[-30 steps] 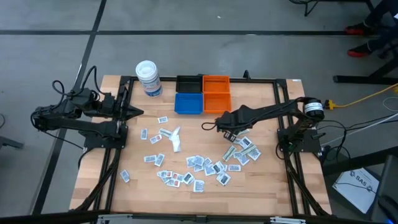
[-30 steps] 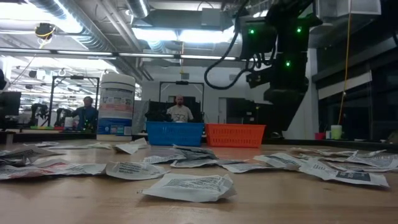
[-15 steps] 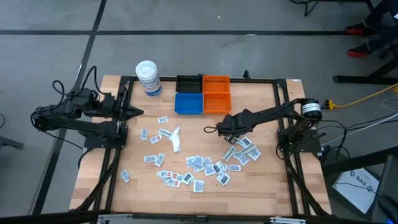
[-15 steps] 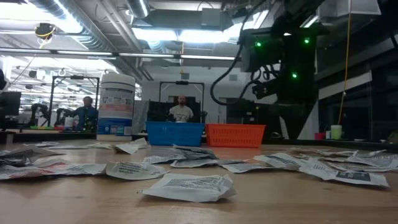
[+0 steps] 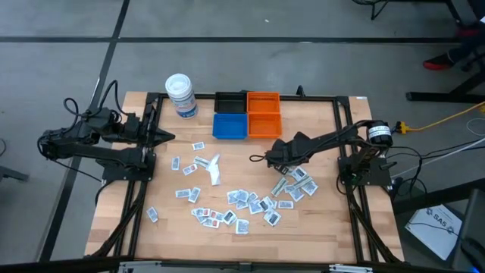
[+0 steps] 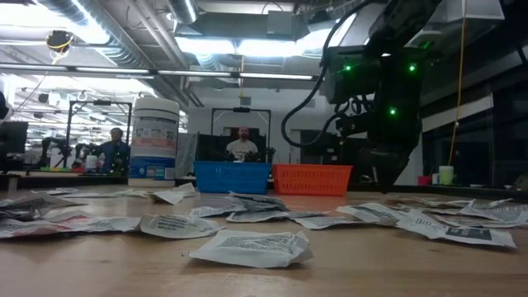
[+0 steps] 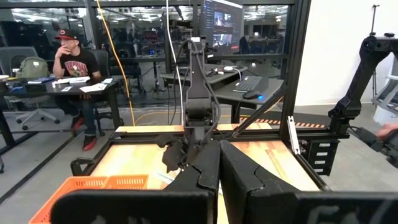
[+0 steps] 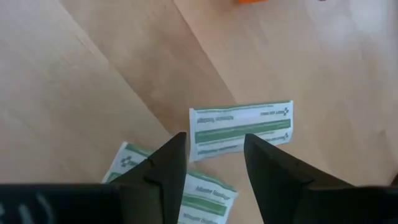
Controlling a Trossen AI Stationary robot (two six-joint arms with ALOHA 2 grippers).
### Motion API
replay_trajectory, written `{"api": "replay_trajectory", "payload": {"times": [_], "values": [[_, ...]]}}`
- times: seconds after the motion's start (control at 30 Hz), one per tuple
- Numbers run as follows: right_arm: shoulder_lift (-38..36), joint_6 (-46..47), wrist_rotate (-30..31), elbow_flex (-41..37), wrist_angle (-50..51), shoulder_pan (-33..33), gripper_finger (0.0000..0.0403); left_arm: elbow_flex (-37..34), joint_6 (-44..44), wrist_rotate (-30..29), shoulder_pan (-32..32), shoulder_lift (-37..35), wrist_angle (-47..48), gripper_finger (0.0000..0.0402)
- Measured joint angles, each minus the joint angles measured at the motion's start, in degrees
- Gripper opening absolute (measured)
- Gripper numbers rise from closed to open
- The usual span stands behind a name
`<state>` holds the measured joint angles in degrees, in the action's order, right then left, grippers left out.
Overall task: Pick & Place First Aid Supplies
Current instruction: Put the bandage pack into the top orange bin
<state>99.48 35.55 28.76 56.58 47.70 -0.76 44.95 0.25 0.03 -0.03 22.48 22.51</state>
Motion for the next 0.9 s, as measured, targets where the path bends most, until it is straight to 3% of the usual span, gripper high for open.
{"api": "replay_trajectory", "payload": {"times": [0.23, 0.57, 0.9], "values": [[1.7, 0.2, -2.2, 0.0, -1.3, 0.0, 0.0161, 0.0, 0.0, 0.0, 0.0, 0.0, 0.0, 0.0004], [3.1, 1.2, -0.1, 0.1, -1.5, 0.3, 0.0161, 0.0, 0.0, 0.0, 0.0, 0.0, 0.0, 0.0004], [3.0, 1.6, -3.6, 0.2, -1.8, 3.6, 0.0161, 0.0, 0.0, 0.0, 0.0, 0.0, 0.0, 0.0004]]}}
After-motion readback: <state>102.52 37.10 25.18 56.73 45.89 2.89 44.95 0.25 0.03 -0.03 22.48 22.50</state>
